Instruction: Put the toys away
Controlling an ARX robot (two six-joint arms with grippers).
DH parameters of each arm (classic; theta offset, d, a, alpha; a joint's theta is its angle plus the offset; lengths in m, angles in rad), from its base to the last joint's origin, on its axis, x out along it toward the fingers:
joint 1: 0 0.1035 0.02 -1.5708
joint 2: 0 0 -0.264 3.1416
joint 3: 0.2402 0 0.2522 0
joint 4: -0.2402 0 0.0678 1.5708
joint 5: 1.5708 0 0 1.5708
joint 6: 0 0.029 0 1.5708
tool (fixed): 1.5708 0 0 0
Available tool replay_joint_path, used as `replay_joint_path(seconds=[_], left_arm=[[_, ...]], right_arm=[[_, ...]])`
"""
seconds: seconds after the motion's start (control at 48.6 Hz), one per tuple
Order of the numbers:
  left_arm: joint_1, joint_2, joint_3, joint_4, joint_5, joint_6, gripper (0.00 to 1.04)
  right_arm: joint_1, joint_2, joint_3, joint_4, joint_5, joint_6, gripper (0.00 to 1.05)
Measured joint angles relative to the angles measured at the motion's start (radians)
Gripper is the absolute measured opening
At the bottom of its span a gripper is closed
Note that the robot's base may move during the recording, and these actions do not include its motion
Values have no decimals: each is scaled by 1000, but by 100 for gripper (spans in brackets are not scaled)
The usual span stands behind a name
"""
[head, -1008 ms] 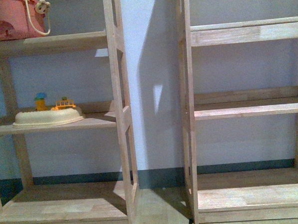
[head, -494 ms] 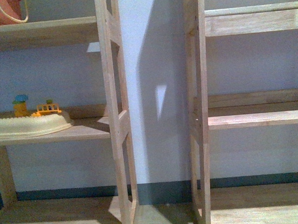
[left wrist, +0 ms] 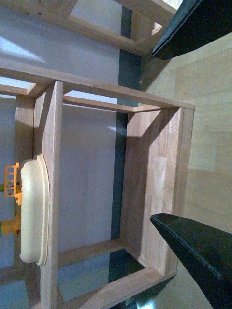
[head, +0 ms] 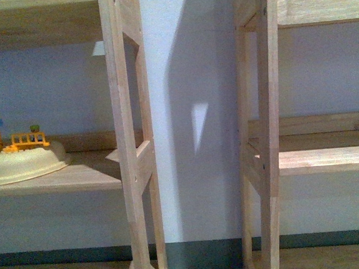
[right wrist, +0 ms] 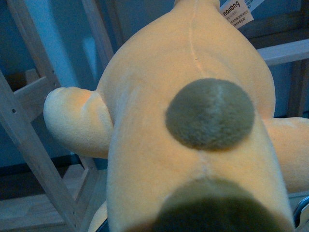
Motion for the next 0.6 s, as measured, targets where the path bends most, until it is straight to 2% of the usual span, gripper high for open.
replay_joint_path(seconds=[0.597], left_arm=[[0, 0, 0, 0, 0, 0, 99]], right_arm=[[0, 0, 0, 0, 0, 0, 20]])
